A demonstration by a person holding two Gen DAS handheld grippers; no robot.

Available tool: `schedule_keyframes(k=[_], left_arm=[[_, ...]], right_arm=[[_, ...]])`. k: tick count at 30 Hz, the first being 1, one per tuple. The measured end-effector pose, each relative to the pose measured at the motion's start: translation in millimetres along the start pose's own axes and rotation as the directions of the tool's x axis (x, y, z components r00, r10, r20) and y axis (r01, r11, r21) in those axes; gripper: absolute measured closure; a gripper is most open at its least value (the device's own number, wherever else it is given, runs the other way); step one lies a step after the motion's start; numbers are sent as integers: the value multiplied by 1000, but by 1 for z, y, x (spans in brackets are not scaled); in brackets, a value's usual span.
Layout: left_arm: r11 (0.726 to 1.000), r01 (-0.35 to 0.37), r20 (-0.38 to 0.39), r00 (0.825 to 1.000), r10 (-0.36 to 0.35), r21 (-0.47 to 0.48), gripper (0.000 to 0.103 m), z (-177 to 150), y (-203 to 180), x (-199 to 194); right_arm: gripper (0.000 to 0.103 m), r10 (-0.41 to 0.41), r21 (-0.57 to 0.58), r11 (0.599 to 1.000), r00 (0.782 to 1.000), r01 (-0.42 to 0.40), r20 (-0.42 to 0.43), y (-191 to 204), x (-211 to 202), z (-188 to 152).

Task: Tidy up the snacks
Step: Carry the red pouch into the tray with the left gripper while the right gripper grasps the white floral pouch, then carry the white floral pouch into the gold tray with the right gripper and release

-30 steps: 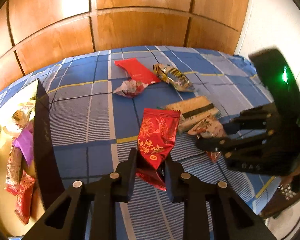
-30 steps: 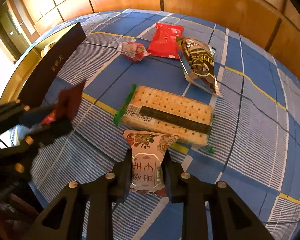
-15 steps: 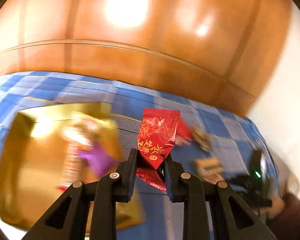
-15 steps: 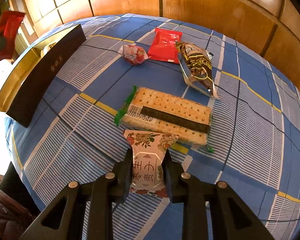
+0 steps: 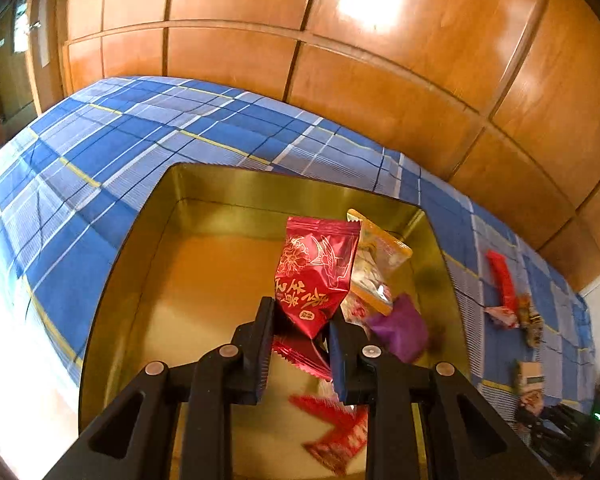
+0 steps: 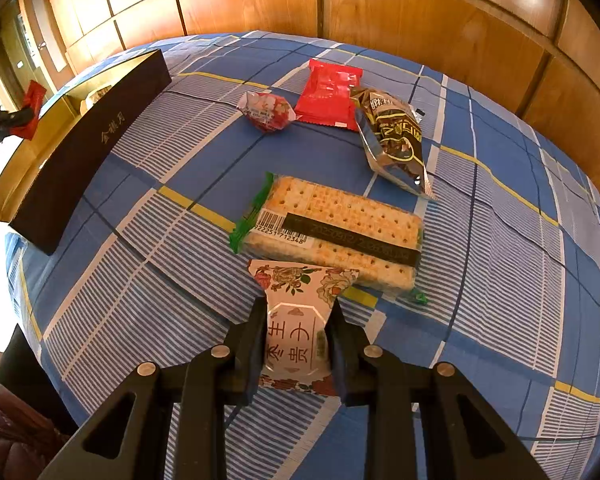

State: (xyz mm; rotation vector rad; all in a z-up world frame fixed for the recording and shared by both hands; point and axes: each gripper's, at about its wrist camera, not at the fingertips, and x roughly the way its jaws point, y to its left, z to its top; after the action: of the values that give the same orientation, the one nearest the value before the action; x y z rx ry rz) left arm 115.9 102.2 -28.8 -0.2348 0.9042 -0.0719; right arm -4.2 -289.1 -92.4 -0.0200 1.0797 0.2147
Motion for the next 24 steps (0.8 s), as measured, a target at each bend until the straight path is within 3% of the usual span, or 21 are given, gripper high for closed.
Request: schedule_keyframes(k=[9,12,17,24], left_arm=[[999,-40,-26,999,40,9,75,41,-4,49],[999,-42,-27,999,43,10,57,43,-7,54],[999,-51,-10,999,51,8,53,34,-11,44],[989,-149,7,989,149,17,53,0,-20,18]], right_arm=[[74,-5,19,1000,1000,4,9,-1,0,0],[74,-4,26,1000,1000,4,13,-1,-1,0],[74,-10,35,999,1000,9,22,0,-1,-1],[73,-20,45,999,999,19,38,2,-3,-3]])
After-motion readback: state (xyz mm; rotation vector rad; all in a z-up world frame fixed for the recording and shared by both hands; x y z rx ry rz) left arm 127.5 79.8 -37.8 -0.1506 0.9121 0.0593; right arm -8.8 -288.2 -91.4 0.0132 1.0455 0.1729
